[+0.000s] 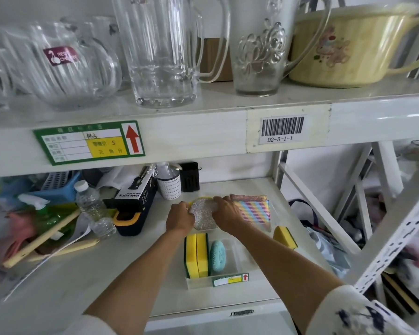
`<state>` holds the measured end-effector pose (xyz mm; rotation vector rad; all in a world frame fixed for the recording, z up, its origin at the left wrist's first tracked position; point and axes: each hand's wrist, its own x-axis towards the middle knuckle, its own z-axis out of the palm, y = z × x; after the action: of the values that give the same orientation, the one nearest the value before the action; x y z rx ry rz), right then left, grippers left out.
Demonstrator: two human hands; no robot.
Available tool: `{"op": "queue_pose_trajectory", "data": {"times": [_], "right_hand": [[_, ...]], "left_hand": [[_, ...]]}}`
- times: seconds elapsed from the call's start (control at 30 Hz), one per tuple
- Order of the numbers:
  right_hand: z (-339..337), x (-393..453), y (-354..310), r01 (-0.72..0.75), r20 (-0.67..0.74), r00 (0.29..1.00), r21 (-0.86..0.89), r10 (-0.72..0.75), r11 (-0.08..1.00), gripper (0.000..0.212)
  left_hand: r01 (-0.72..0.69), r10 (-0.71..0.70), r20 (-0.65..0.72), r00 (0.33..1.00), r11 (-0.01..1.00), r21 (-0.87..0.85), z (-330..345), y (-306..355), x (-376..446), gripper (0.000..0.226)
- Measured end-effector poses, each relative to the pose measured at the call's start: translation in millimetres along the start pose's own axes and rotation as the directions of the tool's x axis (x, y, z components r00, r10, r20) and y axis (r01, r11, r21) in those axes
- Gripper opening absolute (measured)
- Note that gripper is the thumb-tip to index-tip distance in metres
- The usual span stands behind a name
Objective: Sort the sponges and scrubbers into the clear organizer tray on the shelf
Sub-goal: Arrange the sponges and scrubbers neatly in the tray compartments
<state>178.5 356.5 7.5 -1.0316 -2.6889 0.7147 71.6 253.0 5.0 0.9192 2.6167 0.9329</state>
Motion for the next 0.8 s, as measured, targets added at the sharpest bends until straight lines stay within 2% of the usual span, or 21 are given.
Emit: {"op": "queue_pose_trajectory", "data": {"times": [0.17,0.23,0.3,0.4,0.47,0.63,0.8], "right_hand": [[-18.7,-4.1,15.0,-0.053,-0.245,0.967,0.076,0.07,0.996,0.037],[-29.5,-6.3,30.6,-0.104,-0.347,0.928,0.095,0.131,0.99,0.034],[-39.9,-9.3,50.3,-0.18,-0.394,0.896,0.1,0.205,0.979,0.035],[-50.4,-14.9,78.9,-0.29,-0.392,0.873,0.059,0.29,0.955,0.039],[-53.0,-17.8,92.9,-0.329,-0.347,0.885,0.001,0.309,0.944,0.041],[-54.7,-21.8,107.7,-0.359,-0.243,0.915,-0.128,0.322,0.925,0.033],[-58.8,-20.3,110.1,-0.365,-0.198,0.92,-0.117,0.338,0.924,0.033]], "left_hand": [[-0.089,0.086,-0.059,0.995,0.995,-0.055,6.1,25.9,-0.7,0.039],[-0.156,0.154,-0.032,0.987,0.985,-0.071,13.5,40.6,-1.9,0.041],[-0.202,0.204,0.02,0.979,0.977,-0.069,23.2,53.3,-4.0,0.043],[-0.242,0.244,0.105,0.964,0.97,-0.034,38.2,67.4,-7.3,0.051],[-0.259,0.258,0.159,0.953,0.966,-0.018,46.4,74.5,-7.6,0.057],[-0.239,0.222,0.24,0.945,0.97,0.043,62.4,90.8,-3.4,0.069],[-0.193,0.165,0.274,0.947,0.978,0.077,72.3,99.4,0.6,0.072]]}}
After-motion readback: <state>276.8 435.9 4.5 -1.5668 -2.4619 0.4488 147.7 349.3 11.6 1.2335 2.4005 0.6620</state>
